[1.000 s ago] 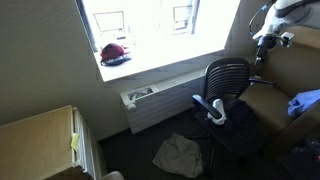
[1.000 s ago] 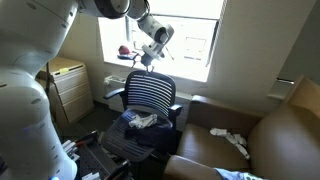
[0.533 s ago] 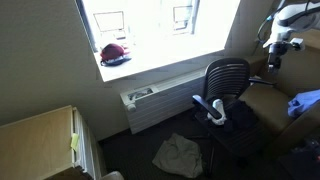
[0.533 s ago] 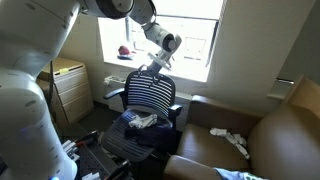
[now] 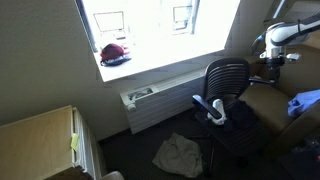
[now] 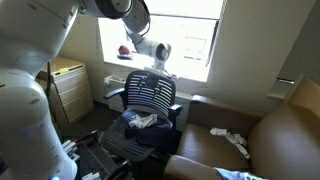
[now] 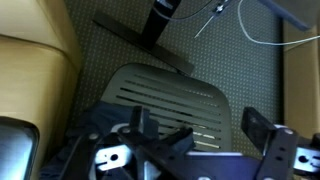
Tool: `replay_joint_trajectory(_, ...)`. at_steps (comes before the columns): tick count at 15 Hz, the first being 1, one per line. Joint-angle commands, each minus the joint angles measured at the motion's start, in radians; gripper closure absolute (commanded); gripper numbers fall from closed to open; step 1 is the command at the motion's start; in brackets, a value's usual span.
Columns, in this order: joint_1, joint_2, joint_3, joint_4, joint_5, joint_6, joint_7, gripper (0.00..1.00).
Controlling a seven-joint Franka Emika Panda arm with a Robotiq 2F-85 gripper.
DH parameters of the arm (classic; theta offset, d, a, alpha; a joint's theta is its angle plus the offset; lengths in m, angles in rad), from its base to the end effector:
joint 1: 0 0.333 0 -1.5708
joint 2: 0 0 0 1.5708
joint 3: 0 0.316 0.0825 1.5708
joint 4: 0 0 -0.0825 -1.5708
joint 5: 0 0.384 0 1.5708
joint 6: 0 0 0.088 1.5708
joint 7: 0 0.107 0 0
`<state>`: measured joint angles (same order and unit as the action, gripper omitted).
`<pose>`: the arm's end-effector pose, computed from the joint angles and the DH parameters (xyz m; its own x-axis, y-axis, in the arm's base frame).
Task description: Put the clothes on the brown chair onto the black chair and vice-versa
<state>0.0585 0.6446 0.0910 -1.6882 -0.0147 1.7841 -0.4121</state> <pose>0.6041 0.0861 0.1948 0.7158 0.5272 -0.4579 0.4666 -0.8489 -0.2481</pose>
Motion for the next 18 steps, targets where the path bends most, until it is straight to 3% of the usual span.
replay_joint_trajectory(1, 0.008, -0.029, 0.004, -0.132, -0.086, 0.27, 0.008, 0.0)
replay_joint_trajectory(3, -0.01, -0.028, 0.014, -0.174, -0.07, 0.409, 0.014, 0.0)
replay_joint_trajectory(4, -0.027, -0.026, 0.03, -0.161, -0.031, 0.407, 0.003, 0.0)
replay_joint_trajectory(5, -0.007, 0.002, 0.018, -0.124, -0.062, 0.358, 0.009, 0.0)
replay_joint_trajectory(9, -0.009, 0.003, 0.02, -0.126, -0.063, 0.365, 0.008, 0.0)
replay_joint_trajectory(14, 0.072, 0.04, -0.056, -0.282, -0.244, 0.65, 0.181, 0.0)
replay_joint_trajectory(18, 0.15, 0.1, -0.156, -0.349, -0.394, 0.894, 0.364, 0.0)
